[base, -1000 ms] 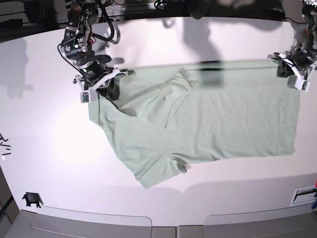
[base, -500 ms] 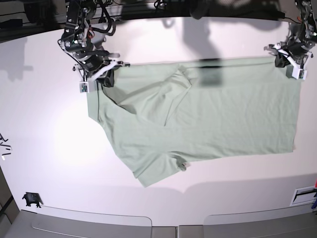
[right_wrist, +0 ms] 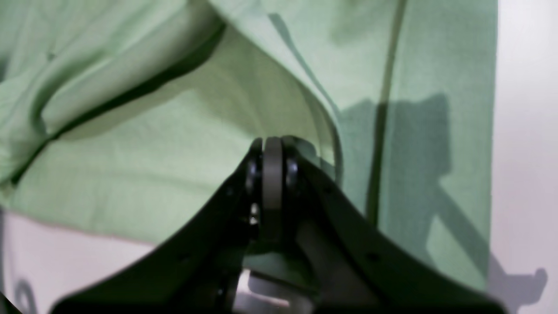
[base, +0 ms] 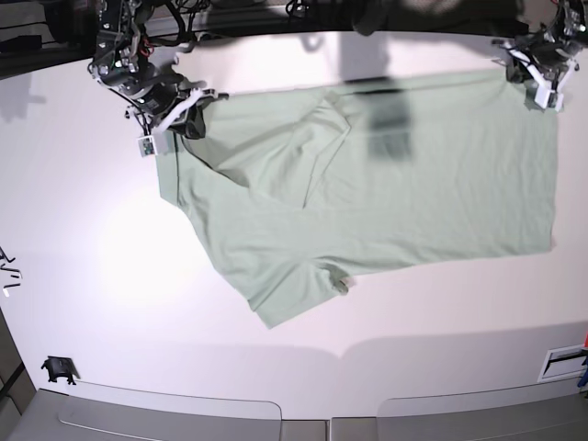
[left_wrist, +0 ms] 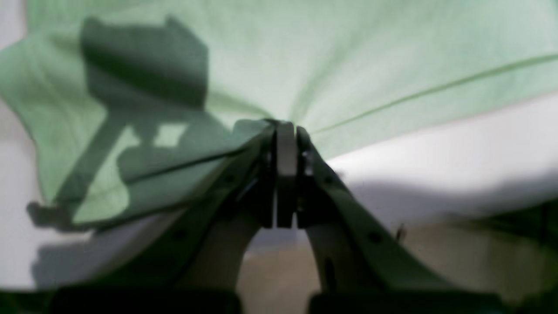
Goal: Fold the T-shirt properly
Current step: 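Hold the side edge with both grippers and fold it toward the shirt middle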
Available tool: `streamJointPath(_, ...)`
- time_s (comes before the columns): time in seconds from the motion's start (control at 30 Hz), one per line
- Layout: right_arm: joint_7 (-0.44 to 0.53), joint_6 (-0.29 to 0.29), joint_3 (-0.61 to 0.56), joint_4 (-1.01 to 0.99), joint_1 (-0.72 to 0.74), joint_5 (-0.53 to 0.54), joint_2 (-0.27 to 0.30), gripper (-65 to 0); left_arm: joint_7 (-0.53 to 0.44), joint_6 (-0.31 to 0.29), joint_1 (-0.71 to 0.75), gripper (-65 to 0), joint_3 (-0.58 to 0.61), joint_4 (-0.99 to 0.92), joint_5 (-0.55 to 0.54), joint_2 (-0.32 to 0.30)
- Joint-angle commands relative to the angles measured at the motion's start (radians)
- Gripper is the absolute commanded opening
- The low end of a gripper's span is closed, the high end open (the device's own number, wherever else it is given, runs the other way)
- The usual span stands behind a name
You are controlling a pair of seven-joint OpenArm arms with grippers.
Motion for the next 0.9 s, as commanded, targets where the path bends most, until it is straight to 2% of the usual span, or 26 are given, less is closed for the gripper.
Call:
streamJointPath(0.0,-0.002,0.005,0.005,0.032,-0.005,0.011,0.012,-65.0,0.029,0.004,0.029,-65.0,-0.003,0.035,0.016,-0.005)
streamJointPath(0.07,-0.029,0.006,0.004,0.065,-0.018,0.017,0.011,-65.0,0.031,0.024,0.061,-65.0,-0.005,0.095,0.026,0.011)
streamJointPath(0.27,-0.137,0.005,0.005,0.163,-0.069,0.087,0.011,-65.0,0.018,0.024,0.094,-65.0,-0.046,0.178,0.093,0.072)
streamJointPath(0.43,-0.175,0.005,0.005,0.209,-0.1,0.086,0.011,-65.0,-0.019,0.024,0.094,-65.0,-0.099,0.178,0.095,0.074)
streamJointPath(0.53,-0.146,0.005,0.005,0.216,-0.101,0.086,0.011,-65.0,-0.04,0.024,0.094,-65.0,-0.14,0.178,0.095,0.074)
streamJointPath(0.7,0.031,0.004,0.004,0.217,-0.086,0.075,0.011,-65.0,-0.078,0.036,0.094,-65.0,-0.187,0.178,0.095,0.074)
streamJointPath(0.87,0.002,0.004,0.004,0.213,-0.01,-0.026,-0.014,-65.0,-0.079,0.046,0.094,-65.0,-0.187,0.178,0.083,0.074)
